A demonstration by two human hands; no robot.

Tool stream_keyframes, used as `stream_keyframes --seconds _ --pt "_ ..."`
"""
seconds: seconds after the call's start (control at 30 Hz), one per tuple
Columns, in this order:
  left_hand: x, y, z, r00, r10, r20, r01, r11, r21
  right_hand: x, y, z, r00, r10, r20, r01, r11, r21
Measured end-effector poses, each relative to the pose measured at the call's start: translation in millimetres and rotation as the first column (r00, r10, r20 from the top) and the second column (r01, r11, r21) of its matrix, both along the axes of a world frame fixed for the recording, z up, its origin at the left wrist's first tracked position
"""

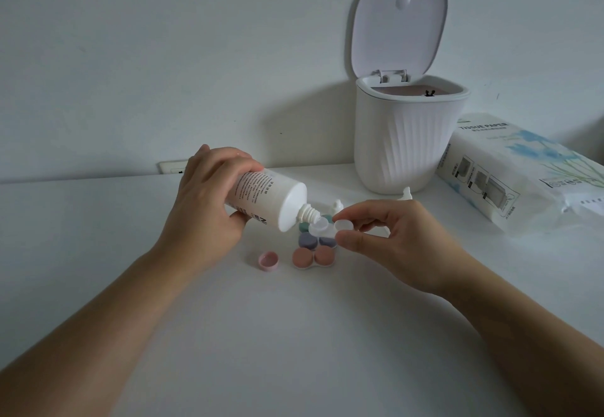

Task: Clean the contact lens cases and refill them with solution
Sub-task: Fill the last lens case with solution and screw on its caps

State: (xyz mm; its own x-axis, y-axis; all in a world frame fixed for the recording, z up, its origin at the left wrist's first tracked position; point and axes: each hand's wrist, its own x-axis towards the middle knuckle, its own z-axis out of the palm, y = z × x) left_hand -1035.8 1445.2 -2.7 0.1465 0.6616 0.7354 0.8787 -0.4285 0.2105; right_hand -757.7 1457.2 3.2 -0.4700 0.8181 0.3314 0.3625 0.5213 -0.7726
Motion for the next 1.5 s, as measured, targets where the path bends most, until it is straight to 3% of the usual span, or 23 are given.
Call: stream_keyframes --seconds 1.5 --pt "1.7 -2.4 2.9 0.994 0.071 -0.086 -0.060 0.991 0.118 -0.3 -1.8 0.5 1.000 -0.001 -0.001 0.001 1.000 -0.032"
